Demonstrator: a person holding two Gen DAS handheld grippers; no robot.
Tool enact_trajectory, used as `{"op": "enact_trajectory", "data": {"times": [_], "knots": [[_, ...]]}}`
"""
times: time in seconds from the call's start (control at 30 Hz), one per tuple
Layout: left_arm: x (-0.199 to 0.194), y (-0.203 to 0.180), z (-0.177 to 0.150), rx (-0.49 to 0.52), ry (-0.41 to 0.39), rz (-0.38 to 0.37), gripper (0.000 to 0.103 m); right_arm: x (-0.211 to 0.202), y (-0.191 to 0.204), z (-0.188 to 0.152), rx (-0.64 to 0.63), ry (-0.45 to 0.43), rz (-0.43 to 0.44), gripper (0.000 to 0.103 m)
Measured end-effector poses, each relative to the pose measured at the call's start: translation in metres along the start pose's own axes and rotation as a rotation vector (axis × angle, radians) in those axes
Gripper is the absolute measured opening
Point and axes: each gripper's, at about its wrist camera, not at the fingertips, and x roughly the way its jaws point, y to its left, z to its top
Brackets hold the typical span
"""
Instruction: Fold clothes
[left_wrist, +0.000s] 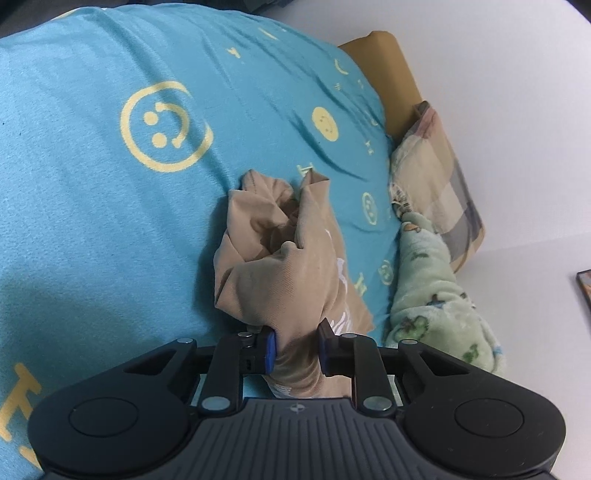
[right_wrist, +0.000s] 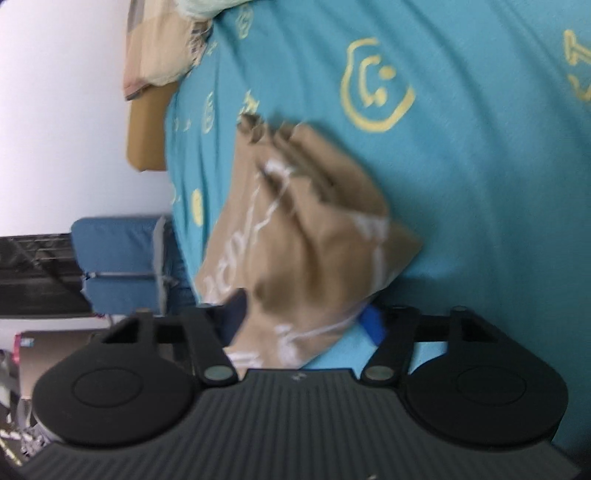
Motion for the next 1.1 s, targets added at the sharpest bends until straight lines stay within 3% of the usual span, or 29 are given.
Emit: {"op": "enact_trajectory", "data": {"times": [0.07, 0.13, 0.33, 0.57, 0.77, 0.93, 1.1], "knots": [[-0.001, -0.004, -0.002, 0.021, 0.007, 0.004, 0.022, -0.002, 0.002, 0.001, -0.033, -0.017, -0.013, 0.026], [-0.006, -0.007, -0.003, 0.026, 0.012, 0.000, 0.021, -0.016, 0.008, -0.001, -0.071, -0.041, -0.003, 0.022], [-0.033, -0.037, -0.013, 0.083, 0.071, -0.004, 0.021, -0.067, 0.024, -0.007, -0.183, -0.117, 0.039, 0.019], [-0.046, -0.102, -0.048, 0.154, 0.186, -0.107, 0.021, -0.166, 0.037, 0.006, -0.253, -0.218, 0.079, 0.019], [0.010, -0.187, -0.094, 0.256, 0.332, -0.183, 0.021, -0.246, 0.033, 0.068, -0.244, -0.327, 0.076, 0.019], [0.049, -0.293, -0.141, 0.418, 0.360, -0.303, 0.021, -0.311, 0.053, 0.144, -0.268, -0.436, 0.090, 0.019], [0.075, -0.393, -0.179, 0.514, 0.368, -0.515, 0.022, -0.389, 0.099, 0.188, -0.443, -0.669, 0.174, 0.019]]}}
